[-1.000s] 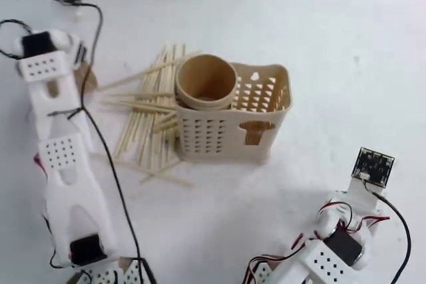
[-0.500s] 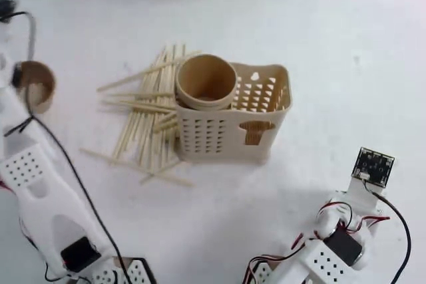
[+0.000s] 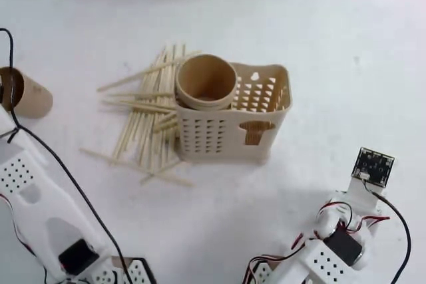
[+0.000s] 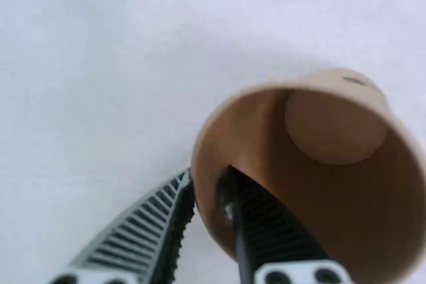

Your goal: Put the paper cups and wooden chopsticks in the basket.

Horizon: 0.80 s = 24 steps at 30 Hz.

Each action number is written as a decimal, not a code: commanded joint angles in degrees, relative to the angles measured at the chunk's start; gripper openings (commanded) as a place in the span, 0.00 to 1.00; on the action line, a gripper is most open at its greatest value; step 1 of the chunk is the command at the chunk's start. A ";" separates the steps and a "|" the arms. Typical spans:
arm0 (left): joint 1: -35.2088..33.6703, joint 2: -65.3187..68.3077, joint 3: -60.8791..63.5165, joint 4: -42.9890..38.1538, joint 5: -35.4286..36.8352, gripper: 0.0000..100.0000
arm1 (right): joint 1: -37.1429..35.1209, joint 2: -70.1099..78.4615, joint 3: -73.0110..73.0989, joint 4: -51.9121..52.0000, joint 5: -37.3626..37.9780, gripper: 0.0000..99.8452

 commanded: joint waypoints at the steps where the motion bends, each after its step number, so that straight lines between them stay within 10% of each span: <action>1: 4.35 3.38 -0.09 -0.35 0.35 0.06 | 0.22 -0.22 0.35 -0.75 -0.44 0.04; 17: 11.65 2.51 0.44 -0.18 3.34 0.03 | 0.22 -0.22 0.35 -0.75 -0.44 0.04; 24: 12.88 1.89 -0.09 0.62 16.70 0.14 | 0.22 -0.22 0.35 -0.75 -0.44 0.04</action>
